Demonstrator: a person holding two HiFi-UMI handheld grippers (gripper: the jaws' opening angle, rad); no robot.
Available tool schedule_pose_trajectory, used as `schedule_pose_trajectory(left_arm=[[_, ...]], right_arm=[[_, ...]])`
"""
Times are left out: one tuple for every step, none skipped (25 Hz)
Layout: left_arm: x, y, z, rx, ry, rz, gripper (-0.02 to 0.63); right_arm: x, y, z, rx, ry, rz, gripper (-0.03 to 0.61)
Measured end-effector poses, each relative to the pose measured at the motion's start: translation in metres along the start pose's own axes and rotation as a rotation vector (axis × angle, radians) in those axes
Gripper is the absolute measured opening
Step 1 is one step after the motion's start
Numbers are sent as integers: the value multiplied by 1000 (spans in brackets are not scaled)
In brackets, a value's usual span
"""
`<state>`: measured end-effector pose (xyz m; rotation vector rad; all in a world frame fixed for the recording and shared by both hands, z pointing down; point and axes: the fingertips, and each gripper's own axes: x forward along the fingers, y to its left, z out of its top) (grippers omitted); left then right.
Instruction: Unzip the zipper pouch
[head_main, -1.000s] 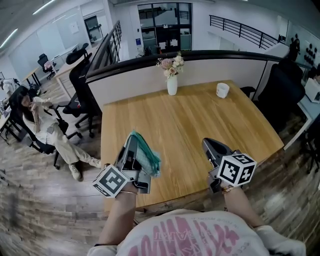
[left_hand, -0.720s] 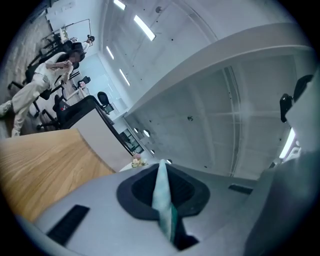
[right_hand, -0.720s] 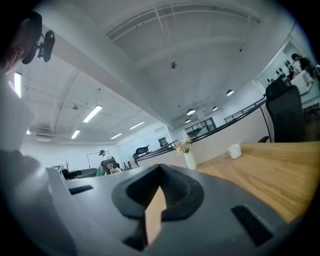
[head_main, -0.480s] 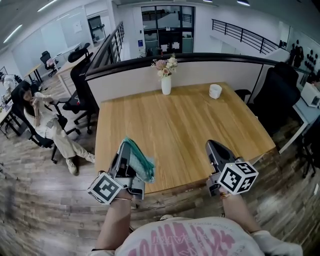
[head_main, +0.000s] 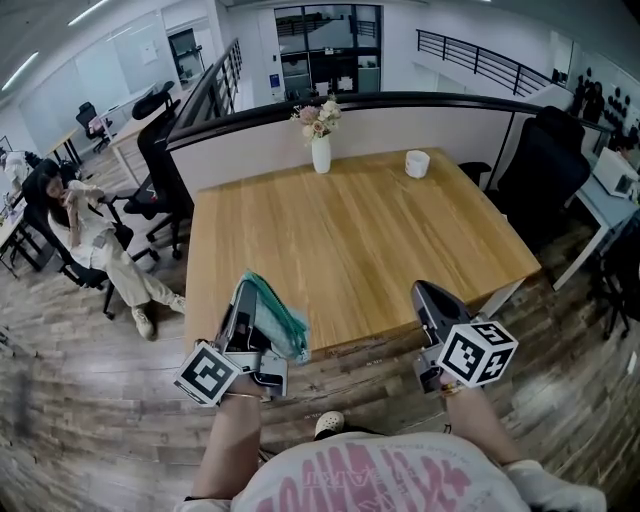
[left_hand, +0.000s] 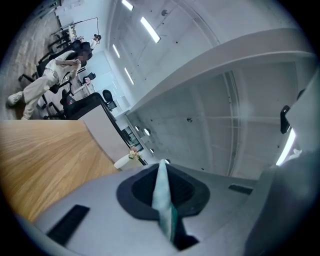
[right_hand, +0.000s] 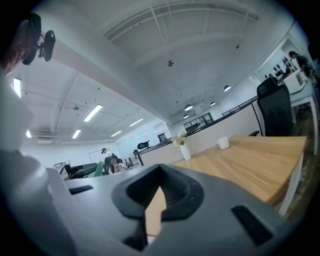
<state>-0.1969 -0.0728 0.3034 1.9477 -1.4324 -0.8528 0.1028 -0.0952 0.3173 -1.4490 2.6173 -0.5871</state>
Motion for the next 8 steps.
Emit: schedule_pose_trajectory(left_arm=[[-5, -3, -3, -20, -1, -6, 14], [-9, -8, -5, -44, -6, -21, 14], [-12, -14, -6, -62, -11, -36, 14], [-14, -18, -8, -73, -16, -48, 14], [-16, -22, -9, -82, -18, -56, 14], [-18, -25, -12, -90, -18, -59, 14], [-21, -27, -15, -94, -15, -57, 14], [-25, -28, -18, -95, -11, -53, 14]], right_arm=[[-5, 2, -1, 8, 0, 4, -2], [-9, 4, -1, 11, -1, 9, -2], [-11, 6, -1, 11, -4, 12, -2], [-14, 7, -1, 9, -6, 15, -2], [-16, 8, -2, 8, -5, 18, -2], [-19, 8, -4, 8, -1, 19, -2], [-23, 9, -7, 9, 6, 20, -2], [-27, 9, -10, 10, 13, 21, -2]])
